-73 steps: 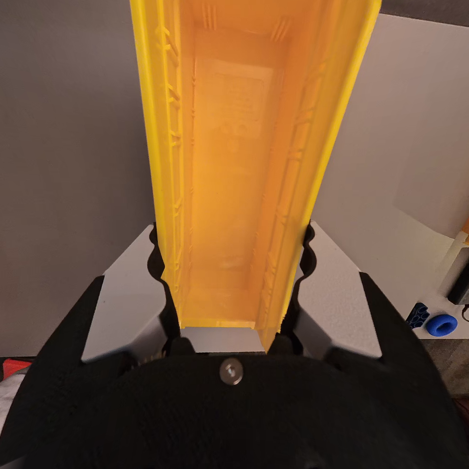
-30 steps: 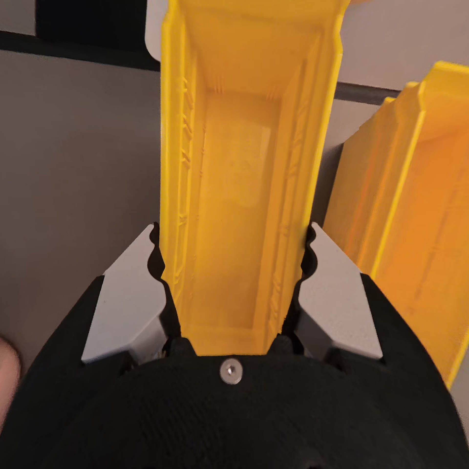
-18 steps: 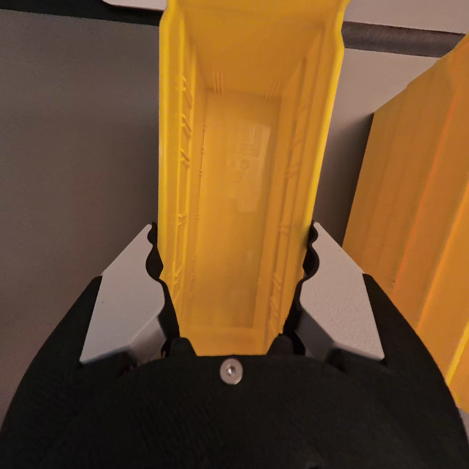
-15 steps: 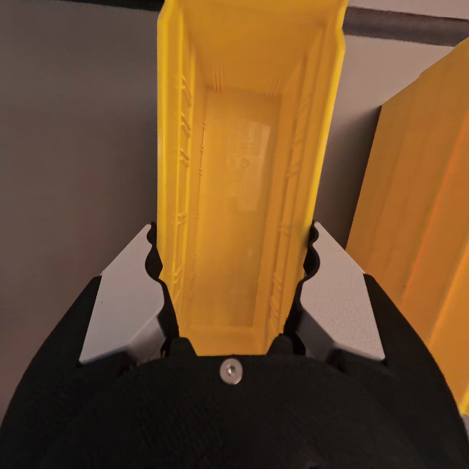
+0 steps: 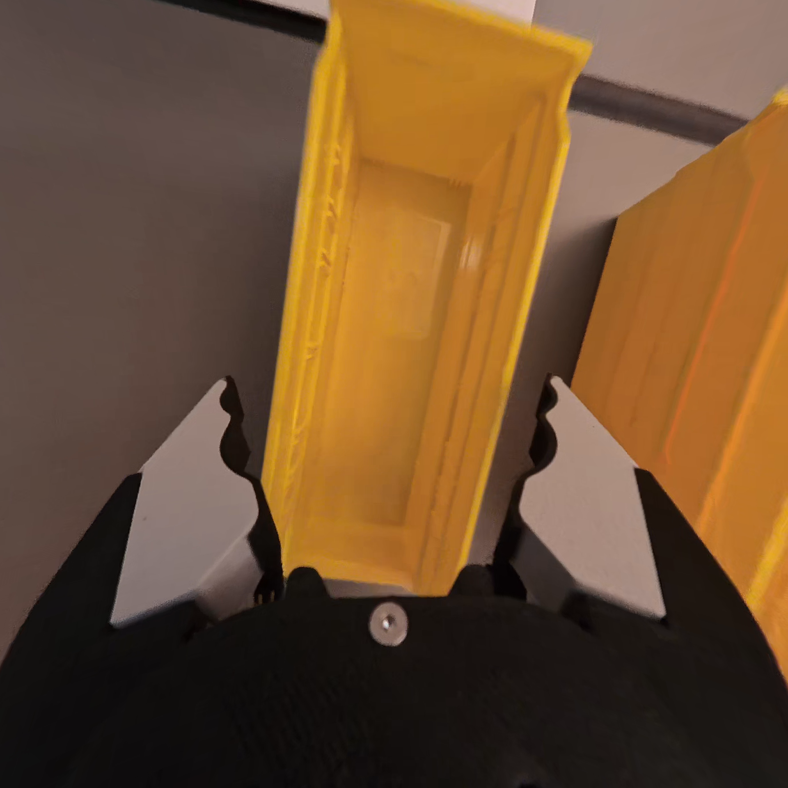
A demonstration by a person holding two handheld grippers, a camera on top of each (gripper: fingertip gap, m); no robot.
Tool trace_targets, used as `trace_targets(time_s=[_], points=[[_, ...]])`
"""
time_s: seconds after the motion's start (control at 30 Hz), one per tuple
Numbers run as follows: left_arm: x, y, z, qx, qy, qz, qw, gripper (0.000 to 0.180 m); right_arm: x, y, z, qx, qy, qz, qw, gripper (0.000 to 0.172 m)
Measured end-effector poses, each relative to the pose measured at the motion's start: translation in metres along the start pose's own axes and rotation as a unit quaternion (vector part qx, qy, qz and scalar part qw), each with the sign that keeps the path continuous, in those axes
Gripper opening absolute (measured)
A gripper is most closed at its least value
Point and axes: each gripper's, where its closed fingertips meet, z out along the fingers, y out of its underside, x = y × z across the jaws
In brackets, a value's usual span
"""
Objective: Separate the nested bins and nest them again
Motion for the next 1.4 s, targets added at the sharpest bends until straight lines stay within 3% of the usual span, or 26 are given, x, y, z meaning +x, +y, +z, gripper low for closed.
trace_targets(time_s=[0.1, 0.17, 0.23, 0.3, 0.37, 0.43, 0.53, 0.67, 0.83, 0.9, 1.13, 1.4], points=[[0.0, -0.002, -0.001, 0.006, -0.003, 0.001, 1.0, 0.08, 0.016, -0.018, -0.059, 0.083, -0.01, -0.008, 0.996, 0.138], [0.002, -0.003, -0.001, 0.007, -0.001, 0.003, 1.0, 0.079, 0.056, -0.033, -0.096, 0.146, 0.014, 0.001, 0.989, 0.14], [0.003, -0.001, 0.0, 0.003, 0.001, 0.005, 1.0, 0.08, 0.109, -0.034, -0.112, 0.144, 0.06, 0.003, 0.988, 0.143], [0.005, 0.0, 0.002, -0.001, 0.004, 0.006, 1.0, 0.08, 0.149, -0.016, -0.106, 0.076, 0.07, 0.027, 0.994, 0.15], [0.005, 0.001, 0.003, -0.003, 0.004, 0.006, 1.0, 0.08, 0.162, 0.001, -0.09, 0.026, 0.027, 0.054, 0.998, 0.15], [0.004, 0.002, 0.004, -0.006, 0.003, 0.006, 1.0, 0.08, 0.179, 0.019, -0.074, -0.021, 0.03, 0.066, 0.997, 0.15], [0.004, 0.004, 0.006, -0.011, 0.001, 0.007, 1.0, 0.08, 0.177, 0.032, -0.054, -0.052, -0.014, 0.103, 0.993, 0.15], [0.001, 0.006, 0.008, -0.015, -0.001, 0.004, 1.0, 0.08, 0.182, 0.042, -0.035, -0.092, -0.003, 0.1, 0.991, 0.15], [-0.004, 0.008, 0.01, -0.019, -0.004, -0.002, 1.0, 0.08, 0.185, 0.044, -0.017, -0.124, 0.007, 0.09, 0.988, 0.149], [-0.005, 0.008, 0.009, -0.02, -0.005, -0.002, 1.0, 0.08, 0.186, 0.043, -0.011, -0.128, 0.008, 0.079, 0.989, 0.141], [-0.008, 0.008, 0.009, -0.018, -0.007, -0.005, 1.0, 0.08, 0.187, 0.039, -0.016, -0.115, -0.007, 0.088, 0.989, 0.12], [-0.008, 0.008, 0.009, -0.02, -0.007, -0.003, 1.0, 0.08, 0.187, 0.038, -0.018, -0.116, -0.019, 0.102, 0.988, 0.112]])
